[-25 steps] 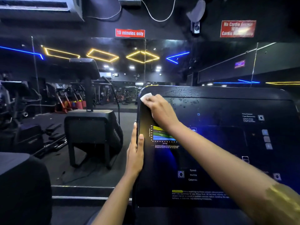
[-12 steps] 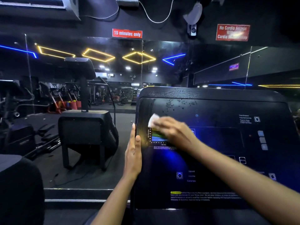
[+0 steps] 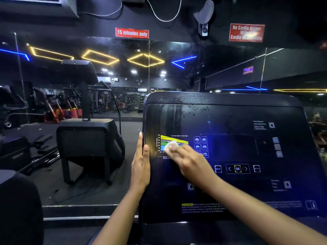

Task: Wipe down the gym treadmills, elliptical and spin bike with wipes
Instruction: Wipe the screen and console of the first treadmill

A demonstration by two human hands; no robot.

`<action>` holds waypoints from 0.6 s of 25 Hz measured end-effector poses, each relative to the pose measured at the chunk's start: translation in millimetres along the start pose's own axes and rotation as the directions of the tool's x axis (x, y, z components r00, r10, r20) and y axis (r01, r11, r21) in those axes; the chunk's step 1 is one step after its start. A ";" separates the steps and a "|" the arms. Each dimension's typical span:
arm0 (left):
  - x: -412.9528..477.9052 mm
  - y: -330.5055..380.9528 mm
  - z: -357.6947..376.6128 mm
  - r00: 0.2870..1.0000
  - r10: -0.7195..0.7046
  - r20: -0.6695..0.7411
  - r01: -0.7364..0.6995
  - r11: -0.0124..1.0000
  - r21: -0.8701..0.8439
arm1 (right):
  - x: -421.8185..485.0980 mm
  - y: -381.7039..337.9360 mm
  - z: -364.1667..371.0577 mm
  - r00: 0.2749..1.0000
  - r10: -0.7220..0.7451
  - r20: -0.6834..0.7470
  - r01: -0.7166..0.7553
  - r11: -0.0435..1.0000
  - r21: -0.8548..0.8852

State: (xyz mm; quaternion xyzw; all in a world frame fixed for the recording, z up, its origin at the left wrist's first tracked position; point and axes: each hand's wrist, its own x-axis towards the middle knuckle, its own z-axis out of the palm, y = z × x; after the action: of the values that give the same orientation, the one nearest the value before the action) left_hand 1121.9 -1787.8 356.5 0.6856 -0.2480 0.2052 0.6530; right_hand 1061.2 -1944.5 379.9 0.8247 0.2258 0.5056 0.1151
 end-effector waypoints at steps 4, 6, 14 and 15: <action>-0.4 2.9 0.2 1.000 -0.023 0.001 0.023 1.000 0.013 | -5.2 0.2 -8.8 0.997 -0.083 0.008 0.082 0.994 0.077; -0.1 2.3 0.2 0.999 -0.033 -0.006 0.033 0.999 0.010 | 40.8 23.2 -8.3 0.997 0.034 -0.075 -0.024 0.992 0.121; 1.7 -1.7 0.4 1.000 -0.027 -0.003 0.027 1.000 0.014 | 82.9 27.3 10.2 0.995 0.094 -0.037 -0.095 0.995 -0.024; 1.5 -1.3 0.3 1.000 -0.022 -0.002 0.022 1.000 0.016 | 65.2 18.5 10.7 0.998 0.058 -0.039 -0.058 0.998 -0.009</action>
State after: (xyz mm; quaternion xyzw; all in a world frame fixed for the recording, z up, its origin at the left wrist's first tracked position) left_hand 1123.8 -1788.3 356.4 0.6933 -0.2382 0.2002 0.6500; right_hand 1100.6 -1928.4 433.6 0.8203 0.2015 0.5258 0.1001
